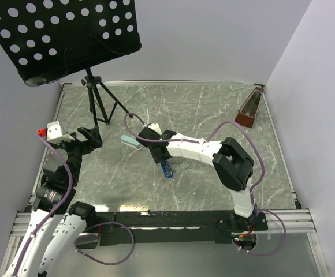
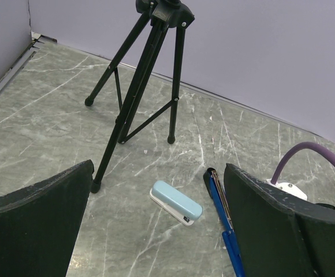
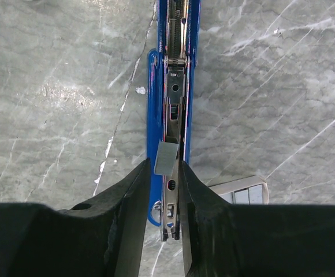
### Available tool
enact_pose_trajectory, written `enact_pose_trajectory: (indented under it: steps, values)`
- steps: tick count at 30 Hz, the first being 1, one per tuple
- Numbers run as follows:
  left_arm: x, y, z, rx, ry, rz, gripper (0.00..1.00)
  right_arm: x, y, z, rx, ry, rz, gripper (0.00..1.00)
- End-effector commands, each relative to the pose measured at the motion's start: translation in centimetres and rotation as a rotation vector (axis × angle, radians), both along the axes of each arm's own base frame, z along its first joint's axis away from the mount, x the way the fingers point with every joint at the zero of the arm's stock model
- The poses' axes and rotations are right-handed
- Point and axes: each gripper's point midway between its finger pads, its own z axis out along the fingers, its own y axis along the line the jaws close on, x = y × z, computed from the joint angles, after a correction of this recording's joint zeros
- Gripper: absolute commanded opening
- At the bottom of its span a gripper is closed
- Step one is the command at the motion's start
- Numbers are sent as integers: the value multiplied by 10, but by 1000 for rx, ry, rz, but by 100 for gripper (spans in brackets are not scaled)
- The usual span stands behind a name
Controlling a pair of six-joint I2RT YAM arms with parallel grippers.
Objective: Load the staples into the stapler
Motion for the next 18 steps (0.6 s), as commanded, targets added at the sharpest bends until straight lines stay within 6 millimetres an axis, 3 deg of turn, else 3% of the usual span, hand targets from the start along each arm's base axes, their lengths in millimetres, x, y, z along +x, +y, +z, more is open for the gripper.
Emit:
enact_pose_trajectory:
  steps: [1, 18]
  values:
    - [1, -1, 2, -8, -14, -7, 99, 6, 5, 17, 43, -32, -28, 34]
    - [1, -2, 2, -8, -14, -8, 99, 9, 3, -3, 23, -4, -59, 34]
